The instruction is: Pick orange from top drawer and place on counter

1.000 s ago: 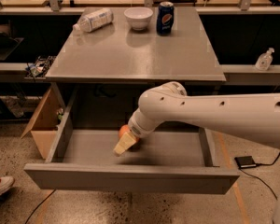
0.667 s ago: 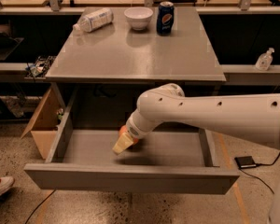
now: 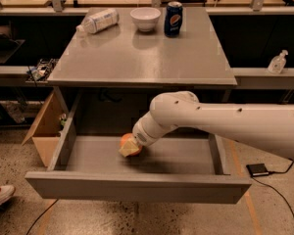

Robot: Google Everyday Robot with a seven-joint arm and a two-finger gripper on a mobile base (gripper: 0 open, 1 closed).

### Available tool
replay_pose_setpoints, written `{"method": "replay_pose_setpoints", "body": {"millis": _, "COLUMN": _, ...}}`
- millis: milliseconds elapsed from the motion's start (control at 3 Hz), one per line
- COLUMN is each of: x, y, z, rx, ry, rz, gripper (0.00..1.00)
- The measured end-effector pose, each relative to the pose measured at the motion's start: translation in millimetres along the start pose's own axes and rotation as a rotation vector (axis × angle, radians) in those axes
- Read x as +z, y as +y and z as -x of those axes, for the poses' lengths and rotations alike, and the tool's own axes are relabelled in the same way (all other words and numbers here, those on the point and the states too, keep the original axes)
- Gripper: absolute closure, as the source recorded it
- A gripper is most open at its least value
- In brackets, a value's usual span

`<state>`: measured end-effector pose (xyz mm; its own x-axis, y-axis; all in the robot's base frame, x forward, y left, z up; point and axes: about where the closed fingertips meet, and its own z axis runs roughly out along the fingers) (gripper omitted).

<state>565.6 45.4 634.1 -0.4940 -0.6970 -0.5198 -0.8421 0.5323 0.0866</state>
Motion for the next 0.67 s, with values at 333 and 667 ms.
{"method": "replay_pose_setpoints", "body": {"millis": 333, "x": -20, "y": 7, "z": 10, "rx": 0.012, "ry": -0.122, "rz": 0.096, "gripper": 0.88}}
{"method": "replay_pose_setpoints", "body": {"millis": 667, "x": -58, "y": 9, "z": 19, "rx": -0.013, "ry": -0.254, "rz": 0.148, "gripper": 1.00}}
